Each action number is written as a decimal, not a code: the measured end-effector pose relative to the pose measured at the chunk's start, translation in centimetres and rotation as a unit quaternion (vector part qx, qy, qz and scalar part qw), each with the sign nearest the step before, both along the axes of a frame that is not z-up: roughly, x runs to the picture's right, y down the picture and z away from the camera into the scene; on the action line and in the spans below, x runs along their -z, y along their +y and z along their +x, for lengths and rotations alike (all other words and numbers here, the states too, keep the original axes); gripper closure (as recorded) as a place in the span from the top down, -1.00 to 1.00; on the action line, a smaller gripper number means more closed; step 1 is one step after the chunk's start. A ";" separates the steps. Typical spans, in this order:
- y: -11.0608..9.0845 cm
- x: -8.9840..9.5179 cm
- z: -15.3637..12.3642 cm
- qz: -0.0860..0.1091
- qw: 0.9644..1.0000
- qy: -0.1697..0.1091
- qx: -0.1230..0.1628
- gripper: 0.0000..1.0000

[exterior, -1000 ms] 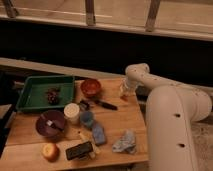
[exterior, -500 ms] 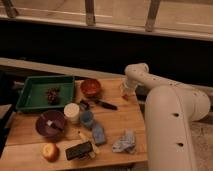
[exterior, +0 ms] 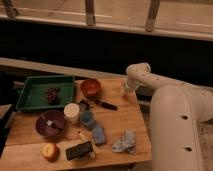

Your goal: Place pepper in table surface

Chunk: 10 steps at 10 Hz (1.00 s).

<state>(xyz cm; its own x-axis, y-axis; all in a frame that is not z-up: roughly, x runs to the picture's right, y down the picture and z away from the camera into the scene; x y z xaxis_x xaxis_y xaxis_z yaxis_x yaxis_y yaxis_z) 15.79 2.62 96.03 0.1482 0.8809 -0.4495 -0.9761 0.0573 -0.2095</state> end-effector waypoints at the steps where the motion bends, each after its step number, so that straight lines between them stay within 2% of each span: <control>1: -0.9 1.0 -0.2 0.005 1.000 -0.008 0.009 -0.82; 3: -2.4 4.0 -0.6 0.007 0.999 -0.031 0.036 -0.82; 5: -2.5 8.1 -1.5 0.007 0.996 -0.059 0.068 -0.82; 7: -2.9 10.6 -1.4 0.015 0.994 -0.070 0.077 -0.82; 9: -3.5 12.3 -0.7 0.025 0.993 -0.075 0.082 -0.82; 10: -3.4 12.5 -0.7 0.026 0.993 -0.078 0.084 -0.82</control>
